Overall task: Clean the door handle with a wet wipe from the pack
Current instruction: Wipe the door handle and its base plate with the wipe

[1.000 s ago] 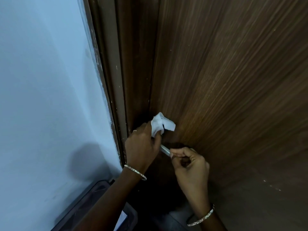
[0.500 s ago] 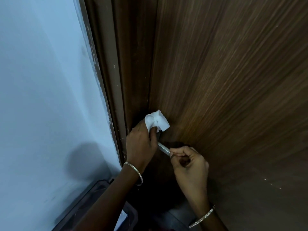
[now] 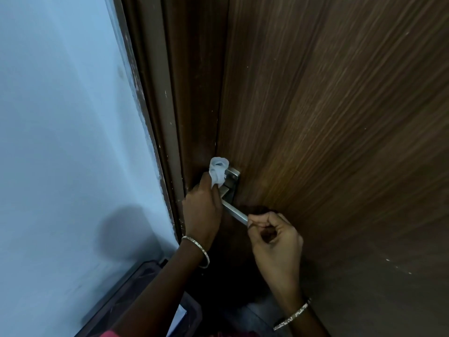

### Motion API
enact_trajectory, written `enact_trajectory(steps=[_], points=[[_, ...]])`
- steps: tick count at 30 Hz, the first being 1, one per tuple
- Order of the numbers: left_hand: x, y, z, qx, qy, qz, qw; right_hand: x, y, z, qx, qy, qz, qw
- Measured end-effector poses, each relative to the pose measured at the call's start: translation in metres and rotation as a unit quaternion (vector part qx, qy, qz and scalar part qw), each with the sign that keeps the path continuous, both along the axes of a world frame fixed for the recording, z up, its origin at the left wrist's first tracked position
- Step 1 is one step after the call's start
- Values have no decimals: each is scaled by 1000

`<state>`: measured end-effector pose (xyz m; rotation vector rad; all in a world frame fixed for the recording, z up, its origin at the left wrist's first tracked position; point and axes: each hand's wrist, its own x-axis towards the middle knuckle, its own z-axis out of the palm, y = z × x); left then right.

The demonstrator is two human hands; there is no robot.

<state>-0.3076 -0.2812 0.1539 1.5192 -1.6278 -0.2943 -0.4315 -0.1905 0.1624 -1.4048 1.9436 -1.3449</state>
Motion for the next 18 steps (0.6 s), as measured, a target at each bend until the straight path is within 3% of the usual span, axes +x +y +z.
enact_trajectory(steps=[8,12,18], points=[[-6,-3,23,-85,69,-14,994,2,1,3,7,9,2,1000],[0,2,-3,-36,49,-15,998,2,3,3,10,6,0,1000],[-2,7,-24,31,100,-6,995,1,2,3,4,9,4,1000]])
